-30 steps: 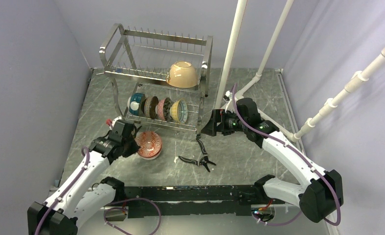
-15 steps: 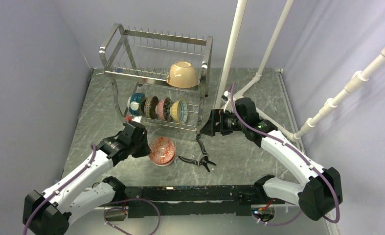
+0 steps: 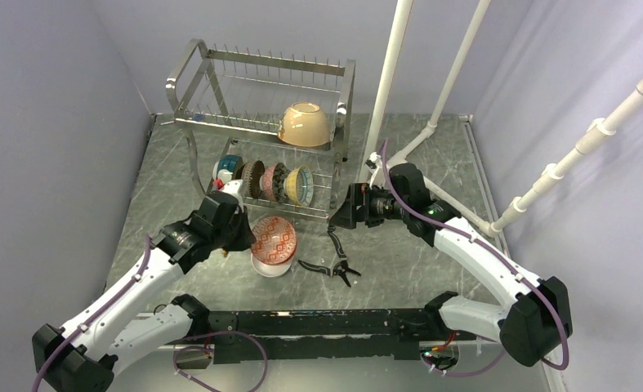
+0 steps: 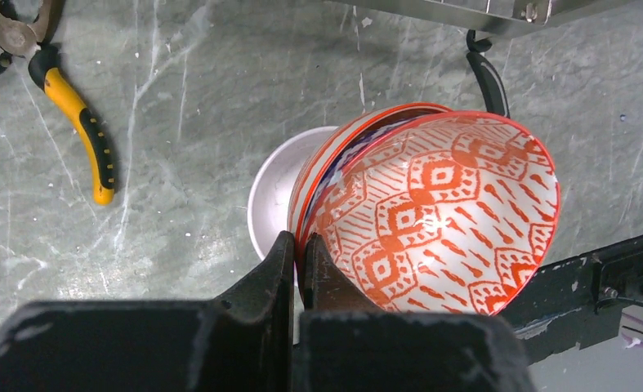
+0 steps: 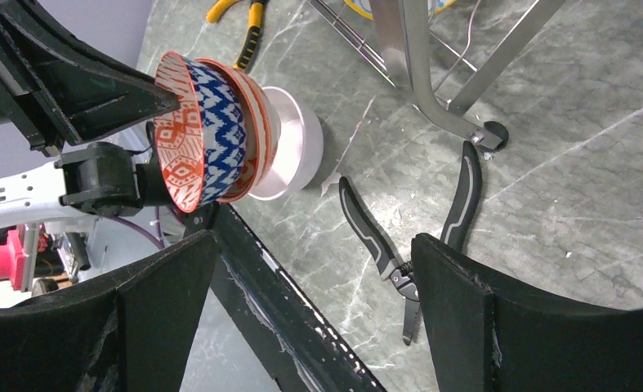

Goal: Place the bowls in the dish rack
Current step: Pick up the bowl from the center of the board.

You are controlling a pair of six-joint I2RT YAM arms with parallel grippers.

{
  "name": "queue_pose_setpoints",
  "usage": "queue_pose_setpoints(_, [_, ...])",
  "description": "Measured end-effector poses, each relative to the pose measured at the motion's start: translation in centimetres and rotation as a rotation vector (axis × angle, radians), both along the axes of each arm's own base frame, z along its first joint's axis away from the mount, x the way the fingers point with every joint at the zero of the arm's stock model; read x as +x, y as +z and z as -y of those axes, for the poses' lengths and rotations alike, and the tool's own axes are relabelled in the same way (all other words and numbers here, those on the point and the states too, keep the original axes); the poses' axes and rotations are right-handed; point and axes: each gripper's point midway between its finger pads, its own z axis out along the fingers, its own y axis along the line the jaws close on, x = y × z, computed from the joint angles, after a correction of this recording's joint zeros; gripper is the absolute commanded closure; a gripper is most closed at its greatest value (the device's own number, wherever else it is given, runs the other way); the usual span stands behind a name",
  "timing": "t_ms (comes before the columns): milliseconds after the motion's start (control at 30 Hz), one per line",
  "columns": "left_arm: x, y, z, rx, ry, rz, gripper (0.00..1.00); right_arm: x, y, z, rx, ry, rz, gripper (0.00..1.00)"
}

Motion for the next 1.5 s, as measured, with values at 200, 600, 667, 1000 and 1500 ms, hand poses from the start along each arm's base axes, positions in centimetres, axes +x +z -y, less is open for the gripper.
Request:
queue_pose_setpoints(200, [-0.2, -0.9, 0.3, 0.022, -0.032, -0.039, 0.97, -0.6, -0.2, -1.0, 0.032, 0.021, -0.008, 0.11])
queue_pose_setpoints(600, [-0.7, -2.2, 1.0, 0.039, -0.075, -0.096, 0.98, -4.9, -4.8, -5.1, 0.018, 0.104, -0.100, 0.29])
queue_pose_setpoints(667, [-0.8, -2.2, 1.1, 0.036, -0.080, -0.098, 0.97, -5.2, -5.4, -5.7, 0.021, 0.105, -0.109, 0.30])
queue_pose_setpoints(1000, [-1.1, -2.1, 1.4, 0.037, -0.098, -0.097, 0.97, -5.2, -6.0, -9.0, 0.086, 0.106, -0.137, 0.37])
queue_pose_setpoints(1500, [-1.7, -2.7, 0.6, 0.085, -0.090, -0.122, 0.84, -3.6, -6.1, -12.0, 0.027, 0.100, -0.127, 1.00])
